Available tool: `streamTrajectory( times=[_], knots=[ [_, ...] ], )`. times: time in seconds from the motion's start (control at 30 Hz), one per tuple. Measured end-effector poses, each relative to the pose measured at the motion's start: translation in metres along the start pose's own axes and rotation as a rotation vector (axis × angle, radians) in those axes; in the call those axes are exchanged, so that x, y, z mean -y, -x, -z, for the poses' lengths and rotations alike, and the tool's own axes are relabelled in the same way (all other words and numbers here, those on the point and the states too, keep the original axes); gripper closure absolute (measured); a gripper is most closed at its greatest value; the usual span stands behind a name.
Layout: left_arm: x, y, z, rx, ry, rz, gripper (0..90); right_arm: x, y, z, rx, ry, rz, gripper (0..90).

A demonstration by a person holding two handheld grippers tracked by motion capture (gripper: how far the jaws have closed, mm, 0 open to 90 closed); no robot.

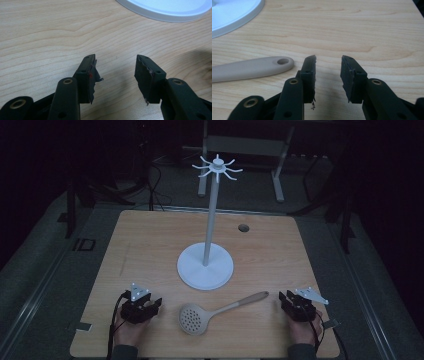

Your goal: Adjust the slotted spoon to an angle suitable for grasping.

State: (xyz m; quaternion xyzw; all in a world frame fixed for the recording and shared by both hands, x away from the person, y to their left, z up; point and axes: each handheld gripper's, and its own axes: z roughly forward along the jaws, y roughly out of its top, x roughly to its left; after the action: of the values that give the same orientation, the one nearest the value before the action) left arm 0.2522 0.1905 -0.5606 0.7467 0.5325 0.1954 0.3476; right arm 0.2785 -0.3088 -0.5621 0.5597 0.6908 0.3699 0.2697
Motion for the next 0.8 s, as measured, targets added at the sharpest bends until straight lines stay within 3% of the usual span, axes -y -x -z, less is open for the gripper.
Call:
streamTrajectory(
  times=[0.37, 0.6, 0.8],
  knots=[
    [-0.008, 0.007, 0.01, 0.027, 0.021, -0.027, 54.6, -0.001, 0.0, 0.003, 0.015, 0.026, 0.017, 64.4],
    [-0.03, 0.024, 0.016, 0.068, 0.031, -0.09, 54.8, -0.002, 0.003, 0.007, 0.018, 0.049, -0.01, 63.8],
    [-0.049, 0.039, 0.014, 0.103, 0.02, -0.137, 54.8, -0.003, 0.003, 0.008, 0.025, 0.052, -0.006, 62.4]
  ],
)
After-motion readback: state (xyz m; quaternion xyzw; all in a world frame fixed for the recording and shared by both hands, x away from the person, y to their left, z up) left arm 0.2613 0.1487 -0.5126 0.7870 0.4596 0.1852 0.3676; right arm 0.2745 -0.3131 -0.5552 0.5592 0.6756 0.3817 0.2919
